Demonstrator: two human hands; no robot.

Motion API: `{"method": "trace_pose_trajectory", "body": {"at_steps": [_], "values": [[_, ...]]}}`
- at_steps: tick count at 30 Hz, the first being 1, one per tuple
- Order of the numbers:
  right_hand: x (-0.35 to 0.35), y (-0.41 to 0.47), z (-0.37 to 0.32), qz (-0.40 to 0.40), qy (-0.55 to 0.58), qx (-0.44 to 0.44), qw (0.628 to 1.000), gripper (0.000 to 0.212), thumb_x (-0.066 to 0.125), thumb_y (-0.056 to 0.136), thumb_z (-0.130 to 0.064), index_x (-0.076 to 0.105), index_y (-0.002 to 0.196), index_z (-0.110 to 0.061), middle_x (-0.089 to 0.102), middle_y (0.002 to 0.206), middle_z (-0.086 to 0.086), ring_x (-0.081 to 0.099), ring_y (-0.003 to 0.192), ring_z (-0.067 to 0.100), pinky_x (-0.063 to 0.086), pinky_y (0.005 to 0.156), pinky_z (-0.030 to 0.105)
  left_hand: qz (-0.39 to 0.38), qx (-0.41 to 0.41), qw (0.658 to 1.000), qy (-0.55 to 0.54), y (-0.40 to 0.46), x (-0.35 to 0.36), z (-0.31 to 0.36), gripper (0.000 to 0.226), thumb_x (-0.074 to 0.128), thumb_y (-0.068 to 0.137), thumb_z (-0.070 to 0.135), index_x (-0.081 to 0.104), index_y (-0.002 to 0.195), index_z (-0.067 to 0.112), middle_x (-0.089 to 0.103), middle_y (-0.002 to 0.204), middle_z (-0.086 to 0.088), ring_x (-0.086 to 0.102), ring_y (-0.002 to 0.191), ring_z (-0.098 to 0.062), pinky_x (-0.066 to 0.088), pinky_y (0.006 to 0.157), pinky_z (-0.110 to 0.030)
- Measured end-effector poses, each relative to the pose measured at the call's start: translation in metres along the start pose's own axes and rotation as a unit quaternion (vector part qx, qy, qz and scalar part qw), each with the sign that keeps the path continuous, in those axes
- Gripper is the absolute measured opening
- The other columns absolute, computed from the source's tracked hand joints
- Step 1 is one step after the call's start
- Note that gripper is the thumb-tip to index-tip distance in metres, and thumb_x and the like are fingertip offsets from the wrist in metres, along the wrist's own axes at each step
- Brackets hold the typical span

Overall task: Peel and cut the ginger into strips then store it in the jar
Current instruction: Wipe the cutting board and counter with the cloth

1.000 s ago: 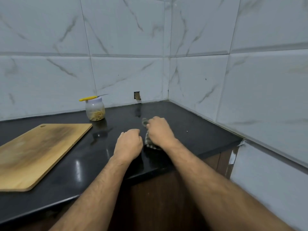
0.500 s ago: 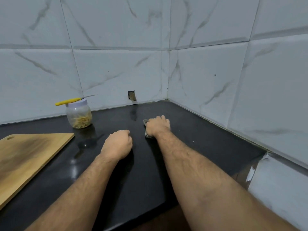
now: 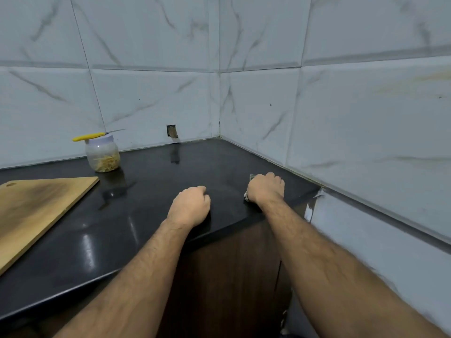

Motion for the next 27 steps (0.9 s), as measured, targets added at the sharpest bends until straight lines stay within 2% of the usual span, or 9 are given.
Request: {"method": "trace_pose_trajectory", "body": {"at_steps": [5, 8, 10, 12, 14, 16, 18, 20, 27], "values": [[-0.008, -0.04, 0.02, 0.062, 0.049, -0.007, 0.997, 0.032, 0.052, 0.094, -0.023, 0.064, 0.121, -0.011, 0.05, 0.129, 0.011, 0.046, 0.119, 0.031, 0.037, 0.105, 0.037, 0.009, 0.014, 1.0, -0.017, -0.03, 0.0, 0.014, 0.016, 0.038, 0.097, 0.017, 0.054, 0.095, 0.016, 0.068, 0.117, -0.01, 0.061, 0.1, -0.027, 0.05, 0.091, -0.038], [-0.011, -0.057, 0.037, 0.131, 0.075, 0.0, 0.989, 0.025, 0.05, 0.095, -0.015, 0.066, 0.113, -0.009, 0.053, 0.12, 0.011, 0.048, 0.111, 0.03, 0.042, 0.096, 0.037, 0.017, 0.02, 0.999, -0.026, -0.037, -0.005, 0.02, 0.02, 0.037, 0.097, 0.017, 0.056, 0.098, 0.01, 0.067, 0.113, -0.011, 0.06, 0.106, -0.029, 0.048, 0.093, -0.038], [-0.023, -0.063, 0.033, 0.188, 0.118, -0.012, 0.975, 0.024, 0.048, 0.095, -0.012, 0.068, 0.107, -0.009, 0.056, 0.113, 0.011, 0.049, 0.104, 0.029, 0.042, 0.087, 0.037, 0.027, 0.021, 0.999, -0.036, -0.04, -0.006, 0.022, 0.012, 0.036, 0.097, 0.017, 0.047, 0.092, 0.015, 0.06, 0.1, -0.01, 0.056, 0.095, -0.025, 0.046, 0.089, -0.036], [-0.035, -0.066, 0.004, 0.227, 0.124, -0.064, 0.964, 0.019, 0.055, 0.091, -0.016, 0.07, 0.102, -0.012, 0.057, 0.107, 0.009, 0.053, 0.098, 0.027, 0.046, 0.08, 0.037, 0.05, 0.019, 0.997, -0.054, -0.038, -0.008, 0.02, 0.024, 0.037, 0.098, 0.016, 0.058, 0.1, 0.006, 0.064, 0.104, -0.012, 0.059, 0.099, -0.029, 0.046, 0.089, -0.036], [-0.029, -0.069, -0.035, 0.182, 0.079, -0.143, 0.97, 0.024, 0.059, 0.088, -0.022, 0.068, 0.108, -0.015, 0.057, 0.111, 0.009, 0.054, 0.104, 0.029, 0.047, 0.082, 0.037, 0.077, 0.01, 0.995, -0.058, -0.035, -0.01, 0.019, 0.029, 0.039, 0.096, 0.012, 0.064, 0.108, 0.004, 0.068, 0.113, -0.012, 0.062, 0.106, -0.034, 0.046, 0.088, -0.038], [-0.002, -0.073, -0.063, 0.077, 0.017, -0.222, 0.972, 0.031, 0.051, 0.093, -0.029, 0.062, 0.121, -0.019, 0.054, 0.123, 0.011, 0.049, 0.118, 0.033, 0.04, 0.097, 0.042, 0.087, -0.006, 0.995, -0.048, -0.031, -0.012, 0.015, 0.024, 0.041, 0.092, 0.008, 0.064, 0.098, 0.006, 0.069, 0.11, -0.014, 0.061, 0.104, -0.037, 0.045, 0.082, -0.038], [0.013, -0.069, -0.066, 0.01, 0.007, -0.244, 0.97, 0.034, 0.046, 0.096, -0.04, 0.062, 0.124, -0.029, 0.053, 0.129, 0.01, 0.044, 0.124, 0.032, 0.033, 0.105, 0.045, 0.09, -0.023, 0.995, -0.042, -0.026, -0.012, 0.01, 0.028, 0.04, 0.092, 0.007, 0.065, 0.106, 0.004, 0.068, 0.112, -0.015, 0.061, 0.106, -0.036, 0.046, 0.085, -0.037], [0.011, -0.056, -0.054, 0.017, 0.018, -0.228, 0.973, 0.033, 0.049, 0.094, -0.041, 0.065, 0.122, -0.033, 0.057, 0.127, 0.008, 0.05, 0.12, 0.032, 0.036, 0.103, 0.042, 0.098, -0.031, 0.994, -0.037, -0.024, -0.012, 0.006, 0.034, 0.039, 0.095, 0.006, 0.064, 0.117, 0.003, 0.067, 0.118, -0.014, 0.06, 0.11, -0.035, 0.045, 0.09, -0.036], [-0.005, -0.031, 0.052, 0.1, 0.003, -0.107, 0.989, 0.022, 0.058, 0.087, -0.025, 0.071, 0.105, -0.023, 0.063, 0.11, 0.005, 0.058, 0.1, 0.029, 0.046, 0.082, 0.034, 0.063, 0.017, 0.997, -0.05, -0.026, 0.002, 0.034, 0.035, 0.037, 0.098, 0.011, 0.063, 0.119, 0.004, 0.067, 0.121, -0.012, 0.06, 0.113, -0.033, 0.046, 0.094, -0.037]]}}
Point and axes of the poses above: each hand's wrist, its own y-axis towards the middle knuckle, its own x-axis out of the palm, z = x × y, the point moved 2 cm from there along y, towards the middle knuckle
